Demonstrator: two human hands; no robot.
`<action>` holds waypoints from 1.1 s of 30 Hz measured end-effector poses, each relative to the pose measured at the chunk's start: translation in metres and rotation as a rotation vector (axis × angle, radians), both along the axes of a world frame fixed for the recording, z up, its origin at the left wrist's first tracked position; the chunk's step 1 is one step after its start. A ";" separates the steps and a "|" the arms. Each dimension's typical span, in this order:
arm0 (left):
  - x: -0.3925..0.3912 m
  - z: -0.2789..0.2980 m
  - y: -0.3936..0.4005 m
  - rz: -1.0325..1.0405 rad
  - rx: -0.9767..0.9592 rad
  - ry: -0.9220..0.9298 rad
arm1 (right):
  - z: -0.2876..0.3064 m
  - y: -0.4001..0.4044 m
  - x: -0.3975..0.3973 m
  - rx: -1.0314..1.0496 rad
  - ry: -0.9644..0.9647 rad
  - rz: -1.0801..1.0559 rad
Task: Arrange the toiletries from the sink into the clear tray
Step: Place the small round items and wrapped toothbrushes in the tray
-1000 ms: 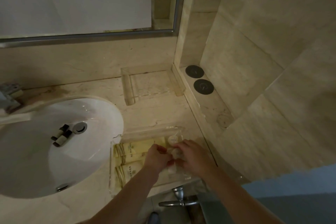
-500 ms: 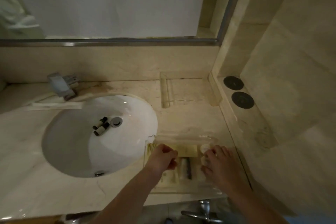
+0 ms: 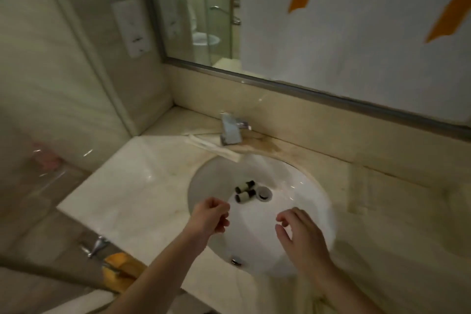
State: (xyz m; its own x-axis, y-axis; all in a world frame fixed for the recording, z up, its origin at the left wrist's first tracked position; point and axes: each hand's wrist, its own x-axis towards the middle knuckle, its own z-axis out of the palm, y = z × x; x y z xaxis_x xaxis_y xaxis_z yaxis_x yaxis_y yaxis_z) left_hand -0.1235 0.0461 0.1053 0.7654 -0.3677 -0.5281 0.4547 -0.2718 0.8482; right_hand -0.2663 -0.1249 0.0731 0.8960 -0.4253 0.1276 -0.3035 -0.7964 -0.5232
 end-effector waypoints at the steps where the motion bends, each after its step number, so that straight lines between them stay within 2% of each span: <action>1: 0.014 -0.002 0.015 0.044 0.010 -0.003 | 0.000 0.012 0.023 0.033 0.011 0.037; 6: 0.079 -0.021 0.068 0.190 0.076 0.007 | -0.006 0.059 0.121 0.147 0.082 0.112; 10: 0.137 -0.040 0.082 0.182 0.149 0.003 | -0.020 0.070 0.192 0.229 0.069 0.012; 12: 0.172 -0.048 0.081 0.159 0.195 -0.036 | -0.022 0.066 0.225 0.355 0.051 -0.182; 15: 0.230 -0.060 0.071 0.166 0.235 -0.090 | -0.036 0.046 0.266 0.699 -0.015 -0.676; 17: 0.267 -0.069 0.058 0.171 0.260 -0.137 | -0.052 0.029 0.285 0.856 -0.051 -0.963; 19: 0.300 -0.076 0.041 0.182 0.284 -0.196 | -0.066 0.017 0.297 0.927 -0.051 -1.073; 24: 0.350 -0.088 -0.005 0.213 0.321 -0.295 | -0.083 0.008 0.317 1.224 -0.092 -0.988; 27: 0.364 -0.091 -0.026 0.127 0.378 -0.319 | -0.089 0.011 0.322 1.246 -0.123 -0.941; 30: 0.370 -0.090 -0.038 -0.002 0.533 -0.362 | -0.089 0.013 0.324 1.327 -0.153 -0.901; 33: 0.375 -0.092 -0.042 -0.042 0.627 -0.347 | -0.083 0.013 0.322 1.394 -0.173 -0.883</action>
State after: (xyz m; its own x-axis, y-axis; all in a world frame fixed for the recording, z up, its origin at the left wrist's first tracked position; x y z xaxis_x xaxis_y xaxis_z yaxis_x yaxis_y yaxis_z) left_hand 0.2510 0.0039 0.0129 0.9194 -0.1070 -0.3786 0.1662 -0.7666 0.6202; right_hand 0.0555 -0.1117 -0.0100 0.3488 -0.6270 -0.6966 -0.2433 0.6572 -0.7134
